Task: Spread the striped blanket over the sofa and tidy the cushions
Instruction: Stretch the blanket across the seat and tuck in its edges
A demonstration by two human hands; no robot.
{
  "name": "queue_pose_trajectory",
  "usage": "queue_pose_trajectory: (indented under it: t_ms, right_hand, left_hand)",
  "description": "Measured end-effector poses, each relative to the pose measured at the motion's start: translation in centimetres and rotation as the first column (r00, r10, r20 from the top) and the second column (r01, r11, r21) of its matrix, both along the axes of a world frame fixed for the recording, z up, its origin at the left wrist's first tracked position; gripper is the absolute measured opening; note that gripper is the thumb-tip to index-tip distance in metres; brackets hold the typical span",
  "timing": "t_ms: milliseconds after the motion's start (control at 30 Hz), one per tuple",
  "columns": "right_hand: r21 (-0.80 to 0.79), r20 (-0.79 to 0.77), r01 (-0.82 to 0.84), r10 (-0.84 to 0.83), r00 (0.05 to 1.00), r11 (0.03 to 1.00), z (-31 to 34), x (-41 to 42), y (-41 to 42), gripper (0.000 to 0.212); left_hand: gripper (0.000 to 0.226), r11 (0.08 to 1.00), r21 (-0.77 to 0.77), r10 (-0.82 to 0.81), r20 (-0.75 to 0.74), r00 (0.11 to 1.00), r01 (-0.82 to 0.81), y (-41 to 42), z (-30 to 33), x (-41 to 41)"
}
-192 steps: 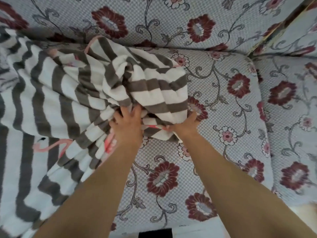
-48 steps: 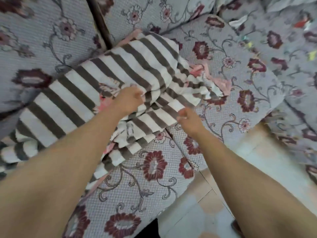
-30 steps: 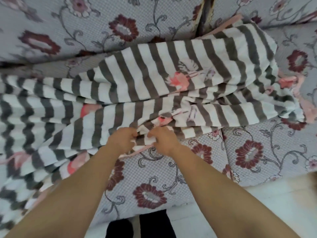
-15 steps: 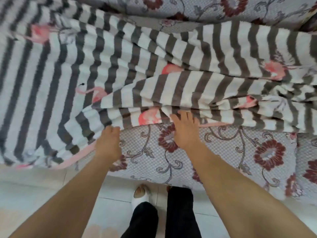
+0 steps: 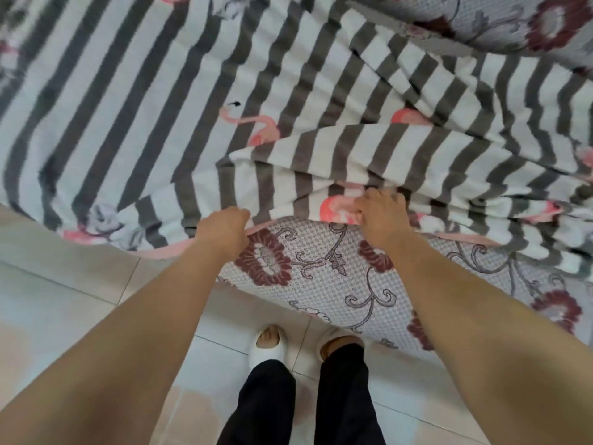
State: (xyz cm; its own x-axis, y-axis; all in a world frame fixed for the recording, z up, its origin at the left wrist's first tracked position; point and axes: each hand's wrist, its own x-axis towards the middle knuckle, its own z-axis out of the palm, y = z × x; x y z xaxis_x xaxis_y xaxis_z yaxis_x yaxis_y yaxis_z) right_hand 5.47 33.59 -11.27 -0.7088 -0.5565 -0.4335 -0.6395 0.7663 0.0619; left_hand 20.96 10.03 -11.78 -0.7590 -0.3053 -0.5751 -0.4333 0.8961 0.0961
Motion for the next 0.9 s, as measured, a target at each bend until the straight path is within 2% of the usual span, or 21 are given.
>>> queue_pose_trajectory:
  t_ms: [100, 200, 300, 433, 533, 633, 767, 833, 900]
  right_hand:
    - [0.036, 0.356, 0.05, -0.06, 0.933, 0.998, 2.1, 2.2, -0.6, 0.024]
    - [0.164, 0.593, -0.064, -0.047, 0.804, 0.984, 4.0, 5.1, 0.0, 0.025]
    - [0.316, 0.686, -0.18, -0.093, 0.721, 0.932, 4.6, 9.1, 1.6, 0.021]
    - [0.338, 0.805, -0.187, -0.181, 0.566, 0.922, 3.9, 13.9, 3.5, 0.029]
    - [0.319, 0.811, -0.205, -0.155, 0.564, 0.925, 2.2, 15.7, 3.7, 0.026]
    - [0.244, 0.797, -0.158, -0.105, 0.594, 0.957, 1.9, 15.3, 2.4, 0.034]
    - [0.188, 0.729, 0.035, -0.163, 0.665, 0.982, 2.5, 12.9, 1.0, 0.033]
    - [0.158, 0.704, 0.122, -0.199, 0.682, 0.98, 3.4, 11.3, 0.7, 0.039]
    - [0.138, 0.689, 0.137, -0.195, 0.698, 0.981, 4.7, 9.6, 0.4, 0.04]
  left_hand:
    - [0.038, 0.991, 0.105, -0.112, 0.262, 0.959, 0.087, -0.5, 1.9, 3.6]
    - [0.053, 0.959, 0.256, -0.227, 0.429, 0.875, 0.123, -0.2, 2.7, 7.9]
    - [0.053, 0.941, 0.31, -0.282, 0.5, 0.819, 0.135, 1.4, 2.2, 12.2]
    - [0.04, 0.951, 0.229, -0.304, 0.571, 0.763, 0.207, 3.6, 0.7, 15.9]
    - [0.043, 0.956, 0.212, -0.291, 0.615, 0.733, 0.203, 3.8, -0.3, 16.7]
    - [0.049, 0.969, 0.199, -0.238, 0.569, 0.787, 0.149, 3.4, -0.5, 15.3]
    - [0.047, 0.967, 0.249, -0.142, 0.371, 0.918, 0.049, 2.5, 0.8, 10.7]
    - [0.043, 0.958, 0.282, -0.132, 0.281, 0.95, 0.05, 2.4, 2.0, 8.0]
    - [0.04, 0.949, 0.307, -0.14, 0.209, 0.968, 0.071, 2.6, 3.3, 5.3]
